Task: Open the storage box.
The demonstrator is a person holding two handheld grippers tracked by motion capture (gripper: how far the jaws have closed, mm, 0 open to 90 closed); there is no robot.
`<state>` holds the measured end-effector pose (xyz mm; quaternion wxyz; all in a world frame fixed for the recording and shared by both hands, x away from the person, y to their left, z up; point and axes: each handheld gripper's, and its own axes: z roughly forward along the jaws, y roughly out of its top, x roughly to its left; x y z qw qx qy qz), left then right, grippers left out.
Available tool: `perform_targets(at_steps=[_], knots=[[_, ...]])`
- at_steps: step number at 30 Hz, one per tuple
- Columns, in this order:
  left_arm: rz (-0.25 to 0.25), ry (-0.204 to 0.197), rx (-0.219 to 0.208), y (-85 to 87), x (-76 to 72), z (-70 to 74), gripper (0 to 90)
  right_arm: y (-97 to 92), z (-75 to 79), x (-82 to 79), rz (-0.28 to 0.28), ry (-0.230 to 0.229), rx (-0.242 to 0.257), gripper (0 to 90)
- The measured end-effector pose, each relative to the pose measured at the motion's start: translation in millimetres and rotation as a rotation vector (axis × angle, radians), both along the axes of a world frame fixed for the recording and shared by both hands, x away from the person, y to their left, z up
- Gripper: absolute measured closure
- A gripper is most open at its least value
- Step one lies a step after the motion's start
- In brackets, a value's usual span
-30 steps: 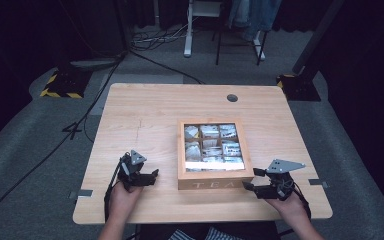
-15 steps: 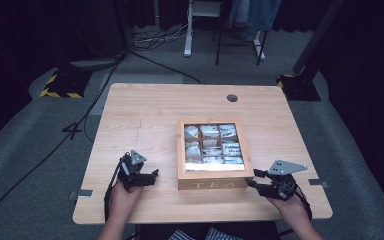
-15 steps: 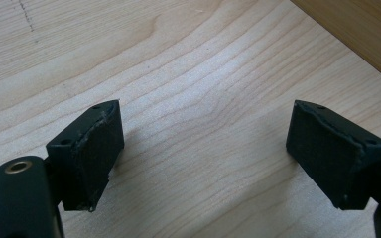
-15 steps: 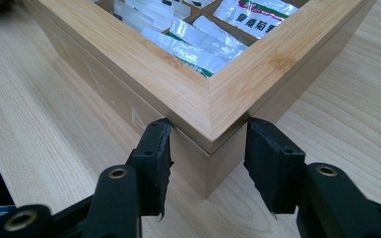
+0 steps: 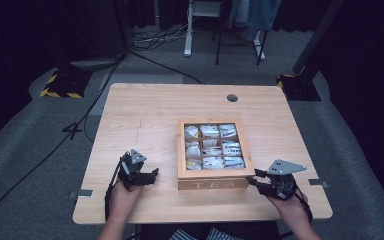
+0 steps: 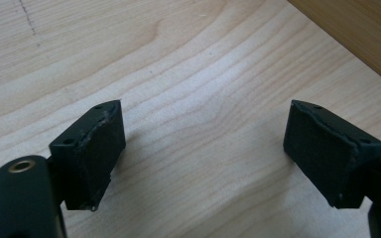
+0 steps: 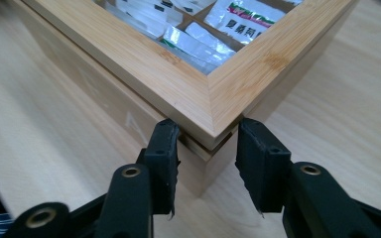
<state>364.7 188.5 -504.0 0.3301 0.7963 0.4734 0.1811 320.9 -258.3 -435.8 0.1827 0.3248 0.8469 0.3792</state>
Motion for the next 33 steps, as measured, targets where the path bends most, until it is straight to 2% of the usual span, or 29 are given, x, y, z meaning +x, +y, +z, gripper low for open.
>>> perform_targets(at_steps=[3, 11, 13, 23, 26, 33], knots=[[0.002, 0.002, -0.001, -0.5, 0.7, 0.1, 17.9, 1.5, 2.7, 0.2, -0.012, -0.015, 0.001, 57.5], [0.003, -0.002, 0.005, -0.6, 0.5, 0.1, 18.1, 3.3, 11.4, 3.2, 0.0, -0.073, -0.036, 50.2], [0.004, 0.0, 0.005, -0.5, 0.2, 0.2, 18.2, 2.9, 13.8, 4.4, 0.004, -0.07, -0.032, 49.9], [0.004, 0.001, 0.005, -0.4, -1.0, 0.3, 18.2, 5.8, 28.9, 7.4, 0.012, -0.113, -0.053, 50.5], [0.006, 0.003, 0.002, -0.6, -1.6, 0.1, 18.2, 5.5, 31.6, 8.3, 0.014, -0.121, -0.049, 50.4], [0.005, 0.004, 0.002, -0.6, -1.8, 0.2, 18.2, 2.4, 42.0, 13.3, 0.014, -0.117, -0.001, 50.2]])
